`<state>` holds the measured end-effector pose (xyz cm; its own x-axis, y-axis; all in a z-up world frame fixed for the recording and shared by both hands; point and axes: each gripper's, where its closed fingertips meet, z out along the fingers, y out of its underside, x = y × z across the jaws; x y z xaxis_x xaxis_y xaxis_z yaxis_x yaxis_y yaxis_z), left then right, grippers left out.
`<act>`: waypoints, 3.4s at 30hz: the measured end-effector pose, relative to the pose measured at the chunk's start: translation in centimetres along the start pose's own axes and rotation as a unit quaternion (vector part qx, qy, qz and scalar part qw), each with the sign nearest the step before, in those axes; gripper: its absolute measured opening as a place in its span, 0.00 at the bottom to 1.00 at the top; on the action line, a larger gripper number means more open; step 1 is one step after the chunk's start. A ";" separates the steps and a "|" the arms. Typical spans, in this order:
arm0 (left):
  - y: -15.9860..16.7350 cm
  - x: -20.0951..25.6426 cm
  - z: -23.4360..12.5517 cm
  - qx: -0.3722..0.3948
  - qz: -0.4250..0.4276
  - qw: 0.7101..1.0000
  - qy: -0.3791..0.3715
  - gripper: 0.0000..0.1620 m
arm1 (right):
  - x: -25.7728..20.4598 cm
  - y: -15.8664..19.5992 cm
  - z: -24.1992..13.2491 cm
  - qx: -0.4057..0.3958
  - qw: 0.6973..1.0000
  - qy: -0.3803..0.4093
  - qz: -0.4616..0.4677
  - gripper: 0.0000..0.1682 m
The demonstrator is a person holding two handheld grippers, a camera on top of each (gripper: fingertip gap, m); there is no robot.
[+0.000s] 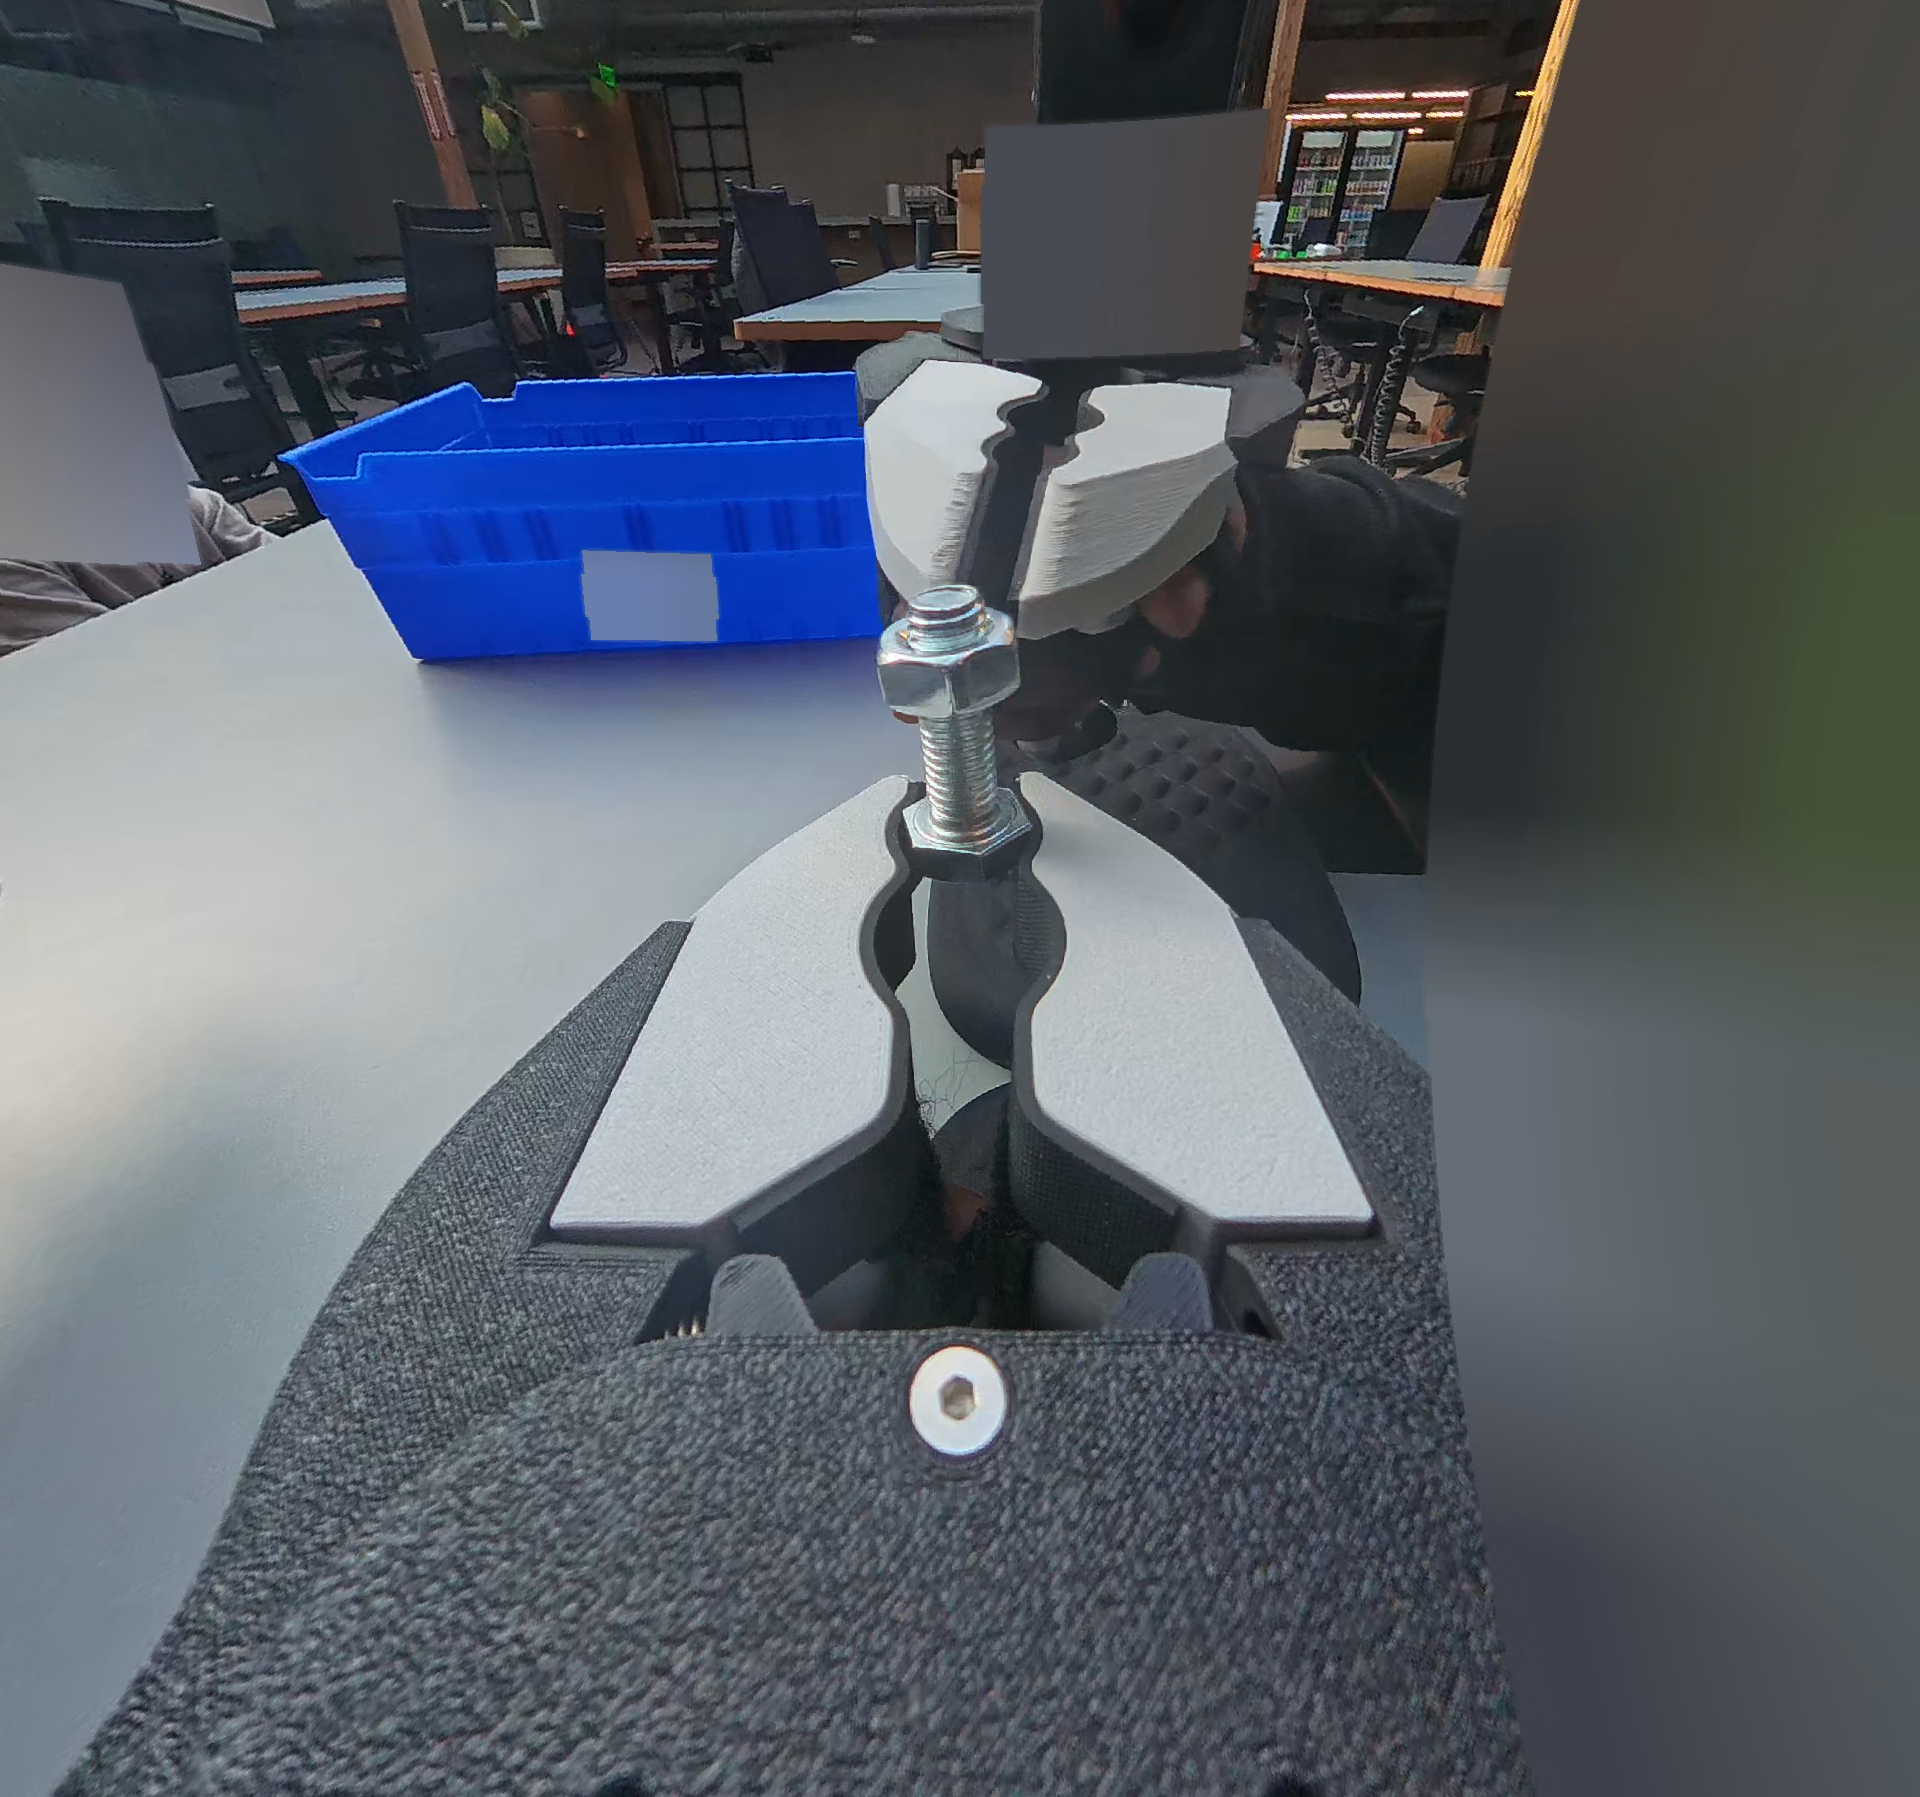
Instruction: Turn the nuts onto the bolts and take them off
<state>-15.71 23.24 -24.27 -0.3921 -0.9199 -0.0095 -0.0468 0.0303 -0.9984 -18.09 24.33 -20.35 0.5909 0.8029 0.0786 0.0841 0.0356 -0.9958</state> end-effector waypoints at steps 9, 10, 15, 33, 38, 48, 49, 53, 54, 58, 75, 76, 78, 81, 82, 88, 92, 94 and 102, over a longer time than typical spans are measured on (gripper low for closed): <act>0.0 0.0 0.0 0.000 -0.001 1.000 0.002 0.09 | -0.4 0.4 2.4 -0.013 0.998 -0.060 0.020 0.35; 0.0 0.0 0.0 0.000 -0.001 1.000 0.002 0.09 | -0.6 0.4 2.7 -0.015 0.998 -0.066 0.018 0.35; 0.0 0.0 0.0 0.000 -0.002 1.000 0.002 0.09 | -1.3 0.9 3.3 -0.037 0.996 -0.080 -0.001 0.33; 0.0 0.0 0.0 0.001 -0.002 1.000 0.000 0.09 | -0.5 0.7 1.1 -0.011 1.000 -0.021 0.001 0.17; 0.0 0.0 0.0 0.000 -0.001 1.000 0.001 0.09 | -0.1 0.6 0.7 -0.005 1.000 -0.001 0.001 0.09; 0.1 0.0 -0.1 -0.002 0.001 1.000 0.000 0.09 | -0.1 0.3 0.0 -0.003 1.000 -0.002 -0.001 0.07; 0.1 0.0 -0.1 -0.001 0.000 1.000 0.000 0.09 | -0.1 0.2 0.0 0.000 1.000 -0.008 -0.002 0.09; 0.1 0.0 -0.1 -0.002 0.001 1.000 0.001 0.09 | -0.1 0.0 0.8 0.000 1.000 -0.028 0.007 0.25; 0.1 0.0 0.0 -0.002 0.002 1.000 0.001 0.09 | -0.2 0.0 1.2 -0.003 0.999 -0.036 0.008 0.28; 0.1 0.0 -0.1 -0.002 0.001 1.000 0.002 0.09 | -0.9 0.5 2.6 -0.021 0.997 -0.071 0.005 0.33; 0.0 -0.1 -0.1 0.000 -0.002 1.000 0.001 0.09 | -0.8 0.6 1.7 -0.011 0.999 -0.045 0.001 0.20; 0.0 -0.1 -0.1 0.000 -0.002 1.000 0.001 0.09 | -0.7 0.6 1.5 -0.010 0.999 -0.041 0.002 0.19; 0.0 -0.1 -0.1 0.001 -0.002 1.000 0.001 0.09 | -0.5 0.7 1.3 -0.011 1.000 -0.029 0.001 0.17; 0.0 -0.1 -0.1 0.000 -0.002 1.000 0.001 0.09 | -0.5 0.7 1.0 -0.008 1.000 -0.022 0.006 0.17; 0.0 -0.1 -0.1 0.000 -0.002 1.000 0.001 0.09 | -0.4 0.7 0.9 -0.008 1.000 -0.019 0.005 0.16; 0.0 -0.1 -0.1 0.000 -0.001 1.000 0.000 0.09 | -0.4 0.6 0.3 -0.009 1.000 -0.007 0.002 0.07; 0.1 -0.1 -0.1 -0.001 0.000 1.000 0.000 0.09 | -0.3 0.6 0.1 -0.012 1.000 -0.007 -0.002 0.02; 0.0 -0.1 -0.1 -0.001 0.000 1.000 0.000 0.09 | 0.0 0.5 0.1 -0.013 1.000 -0.008 -0.002 0.04; 0.0 0.0 -0.1 -0.001 0.000 1.000 0.002 0.09 | -0.4 0.7 2.4 -0.024 0.998 -0.061 0.010 0.34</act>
<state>-15.75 23.29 -24.31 -0.3956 -0.9184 -0.0089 -0.0487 0.0306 -0.9983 -20.21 25.44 -21.15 0.4918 0.8692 0.0502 0.1143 -0.0073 -0.9934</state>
